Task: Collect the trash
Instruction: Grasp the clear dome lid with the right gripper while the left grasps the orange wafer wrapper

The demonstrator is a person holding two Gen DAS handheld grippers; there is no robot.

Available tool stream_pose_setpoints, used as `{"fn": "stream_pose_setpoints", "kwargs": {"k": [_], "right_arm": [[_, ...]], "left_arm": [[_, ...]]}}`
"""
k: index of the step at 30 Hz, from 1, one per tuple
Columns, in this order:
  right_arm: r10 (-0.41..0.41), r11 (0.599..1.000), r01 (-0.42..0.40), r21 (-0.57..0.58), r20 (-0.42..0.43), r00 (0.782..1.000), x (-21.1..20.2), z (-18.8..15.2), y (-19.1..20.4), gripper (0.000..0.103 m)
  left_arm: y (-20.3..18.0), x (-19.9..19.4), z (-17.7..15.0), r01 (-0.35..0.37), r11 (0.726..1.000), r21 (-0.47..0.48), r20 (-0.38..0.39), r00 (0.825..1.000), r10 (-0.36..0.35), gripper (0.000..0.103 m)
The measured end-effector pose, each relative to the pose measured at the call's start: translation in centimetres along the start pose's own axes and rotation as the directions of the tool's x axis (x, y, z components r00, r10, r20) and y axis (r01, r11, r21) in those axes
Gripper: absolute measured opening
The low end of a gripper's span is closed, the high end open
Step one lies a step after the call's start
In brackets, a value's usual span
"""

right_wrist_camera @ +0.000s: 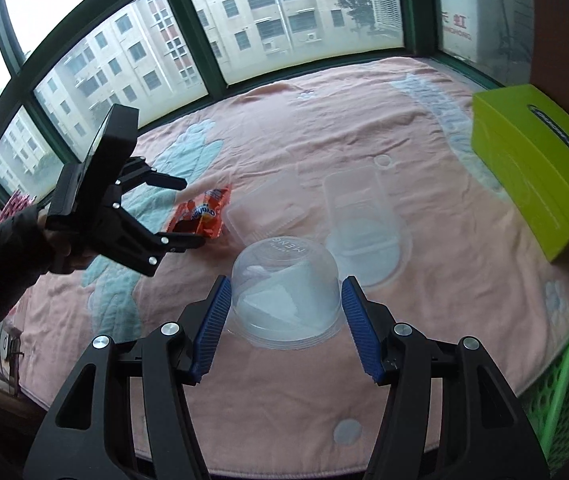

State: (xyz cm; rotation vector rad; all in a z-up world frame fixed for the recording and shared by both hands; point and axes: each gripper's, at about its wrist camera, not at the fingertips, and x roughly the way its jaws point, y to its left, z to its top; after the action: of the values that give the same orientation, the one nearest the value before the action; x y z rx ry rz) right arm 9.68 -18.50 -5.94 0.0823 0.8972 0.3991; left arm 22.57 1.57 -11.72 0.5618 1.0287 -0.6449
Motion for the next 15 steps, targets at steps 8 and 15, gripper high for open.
{"fn": "stream_pose_setpoints", "kwargs": {"k": [8,15], "right_arm": [[-0.022,0.997,0.022,0.069,-0.005,1.000,-1.3,-1.8,-1.7,0.057],[-0.032,0.992,0.032,0.122,0.002,0.999,-2.2,-3.1,-3.0,0.058]], "left_arm": [[0.4,2.1,1.2,0.036,0.999,0.041,-0.026,0.999,-0.035,0.093],[0.2,3.0,0.6,0.053,0.999,0.015,-0.050,0.997,-0.052,0.068]]}}
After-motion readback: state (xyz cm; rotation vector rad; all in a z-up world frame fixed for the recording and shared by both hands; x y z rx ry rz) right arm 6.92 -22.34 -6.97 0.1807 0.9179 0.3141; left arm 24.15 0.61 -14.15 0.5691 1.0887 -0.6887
